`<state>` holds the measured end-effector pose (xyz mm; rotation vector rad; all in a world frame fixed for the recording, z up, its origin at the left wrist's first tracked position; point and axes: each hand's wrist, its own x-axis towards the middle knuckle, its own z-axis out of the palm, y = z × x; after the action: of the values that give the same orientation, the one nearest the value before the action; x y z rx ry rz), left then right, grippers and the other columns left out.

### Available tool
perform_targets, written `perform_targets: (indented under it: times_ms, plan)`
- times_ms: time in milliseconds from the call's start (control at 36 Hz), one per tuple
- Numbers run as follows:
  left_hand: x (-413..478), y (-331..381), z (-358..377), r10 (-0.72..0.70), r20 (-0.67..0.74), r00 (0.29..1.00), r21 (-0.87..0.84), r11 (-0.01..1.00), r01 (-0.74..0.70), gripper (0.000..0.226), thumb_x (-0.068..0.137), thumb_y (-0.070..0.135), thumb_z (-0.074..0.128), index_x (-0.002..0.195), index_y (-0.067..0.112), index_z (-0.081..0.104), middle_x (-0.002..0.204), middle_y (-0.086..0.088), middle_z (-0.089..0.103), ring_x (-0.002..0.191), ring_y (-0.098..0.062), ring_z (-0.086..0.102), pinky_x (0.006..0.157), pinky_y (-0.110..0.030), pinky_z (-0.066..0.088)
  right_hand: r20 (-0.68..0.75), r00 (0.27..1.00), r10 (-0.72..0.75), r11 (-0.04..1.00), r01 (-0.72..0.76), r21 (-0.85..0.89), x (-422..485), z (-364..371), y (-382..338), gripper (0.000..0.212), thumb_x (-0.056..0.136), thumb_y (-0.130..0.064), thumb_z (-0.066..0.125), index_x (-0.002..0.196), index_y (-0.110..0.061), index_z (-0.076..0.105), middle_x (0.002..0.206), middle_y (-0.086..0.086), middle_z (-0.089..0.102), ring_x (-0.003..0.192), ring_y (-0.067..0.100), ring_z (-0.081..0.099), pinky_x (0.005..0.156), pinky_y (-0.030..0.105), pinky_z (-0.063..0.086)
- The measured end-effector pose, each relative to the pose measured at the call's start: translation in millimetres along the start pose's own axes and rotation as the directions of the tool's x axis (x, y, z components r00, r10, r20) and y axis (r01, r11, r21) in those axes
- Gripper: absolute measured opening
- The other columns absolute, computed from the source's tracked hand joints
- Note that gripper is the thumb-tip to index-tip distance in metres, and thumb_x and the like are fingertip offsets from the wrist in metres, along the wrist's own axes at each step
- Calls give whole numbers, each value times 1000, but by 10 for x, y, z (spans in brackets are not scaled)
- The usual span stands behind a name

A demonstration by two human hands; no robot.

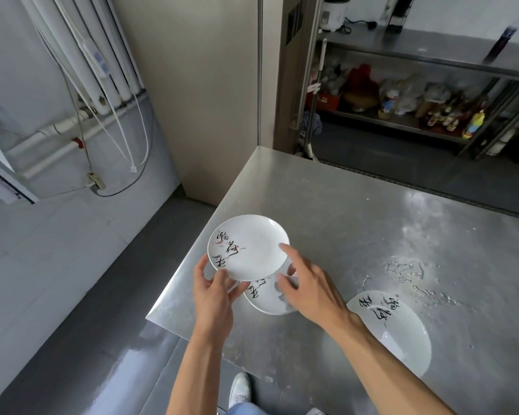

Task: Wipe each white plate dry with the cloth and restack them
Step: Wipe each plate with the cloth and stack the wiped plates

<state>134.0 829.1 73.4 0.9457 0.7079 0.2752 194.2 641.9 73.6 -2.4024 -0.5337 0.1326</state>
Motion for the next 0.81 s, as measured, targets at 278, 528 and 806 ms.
perform_targets:
  times_ms: [278,528,806]
  plan:
    - [32,-60,-18,-58,63,996,56,997,54,34,102,5,57,131,21,52,110,-17,78,99,-36,77,75,-32,64,-182,959,-219,975,208,-77,-48,44,-93,17,84,-14,80,99,-12,71,79,4,73,67,29,65,52,39,54]
    - [92,-176,-254,284,336,898,762,479,-436,39,102,44,62,139,31,63,146,9,55,137,-10,49,108,-24,42,-113,968,-225,951,192,-242,61,-31,-68,22,83,-21,78,87,-23,56,72,-8,63,62,16,50,46,29,41]
    - [31,-221,-150,326,654,682,690,112,-715,35,97,3,67,121,28,74,114,11,68,92,-17,68,72,-29,55,10,967,-256,914,245,-322,105,-102,-96,20,90,-32,69,91,-26,50,73,-4,56,70,24,52,51,35,46]
